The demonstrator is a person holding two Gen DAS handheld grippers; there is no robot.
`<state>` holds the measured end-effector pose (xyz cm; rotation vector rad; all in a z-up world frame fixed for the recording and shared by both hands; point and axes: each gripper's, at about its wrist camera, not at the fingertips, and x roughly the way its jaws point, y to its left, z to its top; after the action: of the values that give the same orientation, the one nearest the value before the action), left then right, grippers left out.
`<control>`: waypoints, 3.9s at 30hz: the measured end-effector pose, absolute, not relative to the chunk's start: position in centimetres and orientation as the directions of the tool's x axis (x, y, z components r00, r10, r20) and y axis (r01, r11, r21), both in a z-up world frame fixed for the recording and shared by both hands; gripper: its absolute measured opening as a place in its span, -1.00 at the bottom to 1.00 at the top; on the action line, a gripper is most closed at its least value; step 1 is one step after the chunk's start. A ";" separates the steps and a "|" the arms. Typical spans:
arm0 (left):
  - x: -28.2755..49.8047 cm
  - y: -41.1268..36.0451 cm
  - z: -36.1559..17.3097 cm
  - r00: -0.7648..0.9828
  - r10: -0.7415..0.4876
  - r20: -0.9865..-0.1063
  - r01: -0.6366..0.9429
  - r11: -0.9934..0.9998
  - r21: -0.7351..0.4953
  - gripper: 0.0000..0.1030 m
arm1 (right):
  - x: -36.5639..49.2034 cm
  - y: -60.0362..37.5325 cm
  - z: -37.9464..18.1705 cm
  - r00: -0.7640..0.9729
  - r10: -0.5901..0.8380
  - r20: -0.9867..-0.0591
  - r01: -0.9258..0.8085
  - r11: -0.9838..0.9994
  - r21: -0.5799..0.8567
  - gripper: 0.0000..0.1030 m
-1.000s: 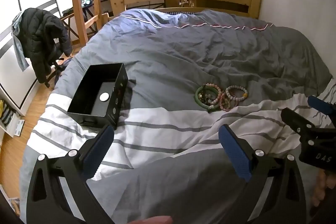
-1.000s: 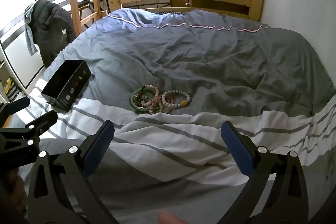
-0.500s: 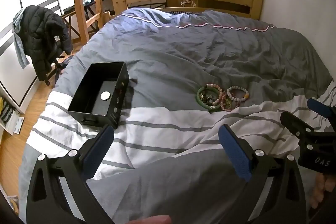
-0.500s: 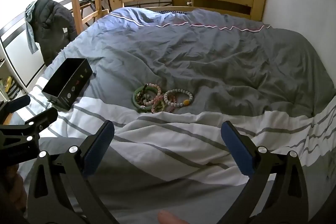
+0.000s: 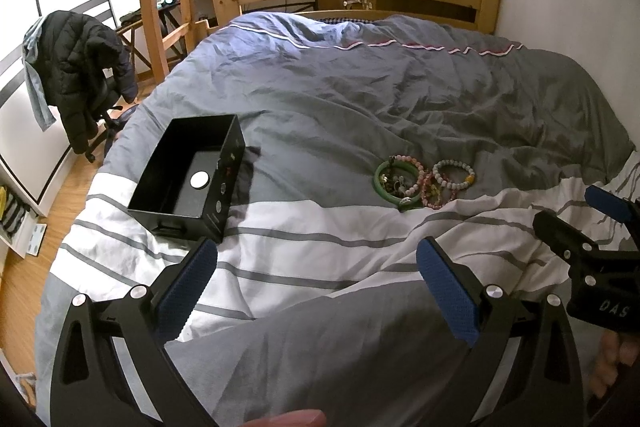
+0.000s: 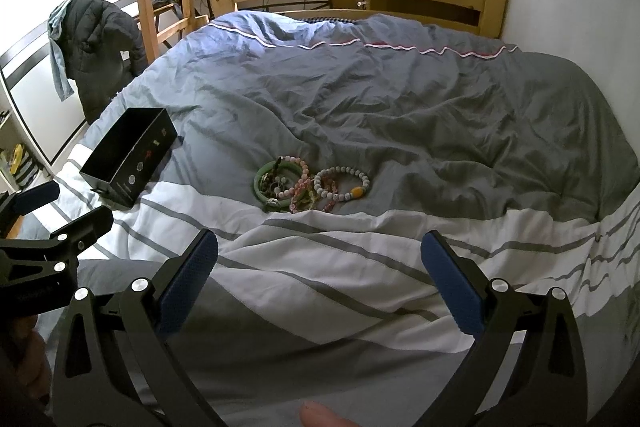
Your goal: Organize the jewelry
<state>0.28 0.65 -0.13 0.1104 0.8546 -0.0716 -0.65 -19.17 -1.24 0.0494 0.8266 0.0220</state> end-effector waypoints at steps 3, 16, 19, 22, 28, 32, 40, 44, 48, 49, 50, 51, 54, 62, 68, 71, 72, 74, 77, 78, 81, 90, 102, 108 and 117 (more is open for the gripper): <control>0.4 0.9 -0.2 0.654 -0.021 -0.757 0.104 0.993 0.063 0.91 | -0.6 -19.2 -1.3 0.677 0.040 -0.735 0.000 0.999 0.054 0.95; 0.5 0.9 -0.3 0.654 -0.016 -0.756 0.100 0.993 0.066 0.91 | -0.6 -19.4 -1.0 0.689 0.037 -0.724 0.012 0.998 0.062 0.95; 0.5 0.9 -0.3 0.654 -0.016 -0.757 0.100 0.993 0.066 0.91 | -0.6 -19.4 -0.9 0.692 0.039 -0.721 0.013 0.998 0.067 0.95; 0.5 0.9 -0.3 0.654 -0.016 -0.756 0.100 0.993 0.067 0.91 | -0.7 -19.6 -0.7 0.698 0.049 -0.714 0.005 0.997 0.074 0.95; 0.5 1.0 -0.3 0.654 -0.018 -0.756 0.103 0.992 0.066 0.91 | -0.8 -19.4 -0.8 0.697 0.053 -0.716 -0.007 0.998 0.067 0.95; 0.3 1.1 -0.3 0.655 -0.018 -0.756 0.103 0.992 0.066 0.91 | -0.8 -19.4 -0.8 0.696 0.052 -0.716 -0.006 0.998 0.067 0.95; 0.2 1.2 -0.4 0.652 -0.019 -0.758 0.104 0.992 0.065 0.91 | -0.8 -19.4 -0.7 0.696 0.053 -0.716 -0.007 0.998 0.067 0.95; 0.3 1.1 -0.4 0.652 -0.016 -0.758 0.104 0.992 0.069 0.91 | -0.8 -19.4 -0.8 0.696 0.053 -0.716 -0.006 0.998 0.067 0.95; 0.2 1.1 -0.6 0.649 -0.014 -0.761 0.104 0.992 0.070 0.91 | -0.7 -19.4 -0.9 0.694 0.052 -0.718 -0.004 0.998 0.069 0.95; 0.2 1.1 -0.7 0.648 -0.013 -0.762 0.103 0.992 0.071 0.91 | -0.7 -19.4 -1.0 0.693 0.053 -0.719 -0.002 0.998 0.071 0.95; 0.3 1.1 -0.8 0.646 -0.012 -0.763 0.103 0.992 0.071 0.91 | -0.7 -19.5 -1.2 0.692 0.054 -0.720 -0.001 0.997 0.073 0.95; 0.3 1.1 -0.9 0.645 -0.011 -0.764 0.103 0.992 0.072 0.91 | -0.6 -19.5 -1.2 0.691 0.055 -0.721 -0.001 0.997 0.075 0.95; 0.5 1.1 -1.2 0.640 -0.010 -0.768 0.105 0.992 0.074 0.91 | -0.5 -19.5 -1.4 0.689 0.053 -0.723 0.002 0.997 0.074 0.95; 3.8 0.4 -2.4 0.626 -0.107 -0.772 0.172 0.985 0.003 0.91 | 2.1 -20.3 -2.8 0.680 0.048 -0.731 0.012 0.997 0.076 0.95; 8.0 -1.0 -4.9 0.579 -0.163 -0.799 0.207 0.977 -0.049 0.89 | 5.3 -21.4 -4.8 0.663 0.070 -0.745 0.011 0.995 0.103 0.94; 10.4 -2.1 -6.9 0.536 -0.196 -0.822 0.235 0.969 -0.077 0.63 | 7.3 -21.9 -6.5 0.638 0.093 -0.764 0.015 0.991 0.132 0.79; 11.5 -2.7 -7.9 0.511 -0.198 -0.836 0.244 0.966 -0.079 0.50 | 7.8 -21.9 -7.1 0.630 0.097 -0.770 0.021 0.990 0.142 0.68; 13.2 -3.5 -9.5 0.480 -0.199 -0.854 0.244 0.966 -0.088 0.38 | 9.7 -22.5 -8.8 0.602 0.113 -0.790 0.044 0.984 0.174 0.53; 15.7 -4.6 -12.2 0.426 -0.195 -0.883 0.244 0.965 -0.096 0.10 | 11.6 -22.9 -10.9 0.575 0.105 -0.812 0.091 0.977 0.191 0.36; 16.3 -4.9 -12.9 0.412 -0.201 -0.889 0.248 0.963 -0.102 0.00 | 12.2 -23.1 -11.5 0.563 0.099 -0.821 0.106 0.976 0.191 0.31; 17.8 -5.5 -14.3 0.387 -0.227 -0.894 0.273 0.954 -0.124 -0.04 | 14.0 -23.3 -14.0 0.519 0.100 -0.849 0.147 0.968 0.205 0.22; 18.9 -5.0 -15.2 0.349 -0.318 -0.882 0.279 0.933 -0.226 -0.65 | 14.6 -23.7 -15.3 0.534 0.093 -0.841 0.172 0.961 0.215 -0.74; 14.7 -3.7 -11.4 0.407 -0.347 -0.845 0.290 0.926 -0.241 -0.80 | 10.8 -23.3 -11.9 0.669 0.156 -0.726 0.105 0.948 0.301 -0.74; 14.4 -3.0 -11.4 0.401 -0.359 -0.843 0.272 0.925 -0.265 -0.80 | 9.6 -22.8 -10.9 0.686 0.156 -0.711 0.083 0.954 0.289 -0.74; 17.3 -6.4 -11.7 0.437 -0.365 -0.822 0.334 0.914 -0.229 0.42 | 9.9 -23.3 -11.9 0.663 0.164 -0.730 0.104 0.946 0.307 -0.74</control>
<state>17.33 -6.41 -11.74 -0.0335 1.0301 -0.4349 9.91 -23.31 -11.95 0.3381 0.8491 0.0347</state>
